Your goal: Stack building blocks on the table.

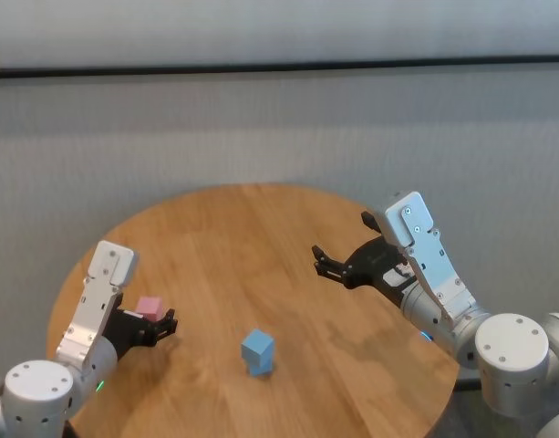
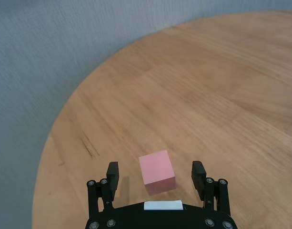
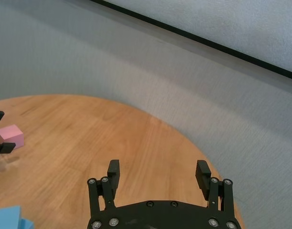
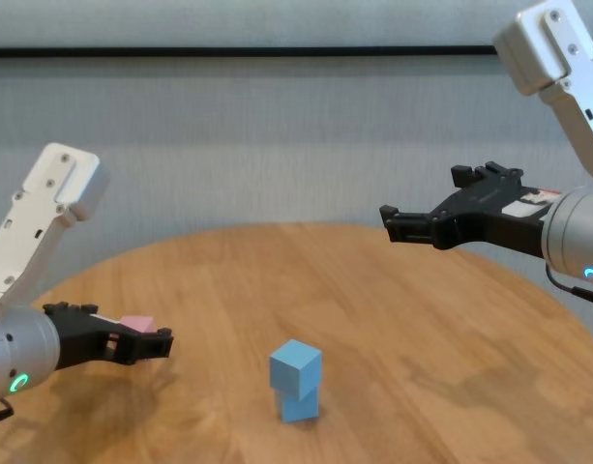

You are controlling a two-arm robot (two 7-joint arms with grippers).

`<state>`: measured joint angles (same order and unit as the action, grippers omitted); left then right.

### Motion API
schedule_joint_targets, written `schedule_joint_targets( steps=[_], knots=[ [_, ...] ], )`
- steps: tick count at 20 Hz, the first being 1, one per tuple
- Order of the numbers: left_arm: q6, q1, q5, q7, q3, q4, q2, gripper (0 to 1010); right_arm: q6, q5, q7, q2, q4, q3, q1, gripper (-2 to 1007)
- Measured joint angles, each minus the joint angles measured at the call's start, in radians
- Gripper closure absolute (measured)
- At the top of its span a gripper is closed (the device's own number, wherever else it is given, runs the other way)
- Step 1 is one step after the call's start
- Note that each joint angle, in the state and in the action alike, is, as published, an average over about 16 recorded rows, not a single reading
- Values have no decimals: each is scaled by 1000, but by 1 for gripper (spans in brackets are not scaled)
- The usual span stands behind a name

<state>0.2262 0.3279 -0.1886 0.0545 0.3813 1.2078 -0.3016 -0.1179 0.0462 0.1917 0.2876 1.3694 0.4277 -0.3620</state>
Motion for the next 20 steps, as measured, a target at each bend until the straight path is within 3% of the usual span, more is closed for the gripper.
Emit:
schedule_joint_targets(
  steps=[20],
  knots=[
    [-9, 41, 50, 42, -19, -86, 34, 7, 0, 0, 0, 0, 0, 0, 0, 1]
  ],
)
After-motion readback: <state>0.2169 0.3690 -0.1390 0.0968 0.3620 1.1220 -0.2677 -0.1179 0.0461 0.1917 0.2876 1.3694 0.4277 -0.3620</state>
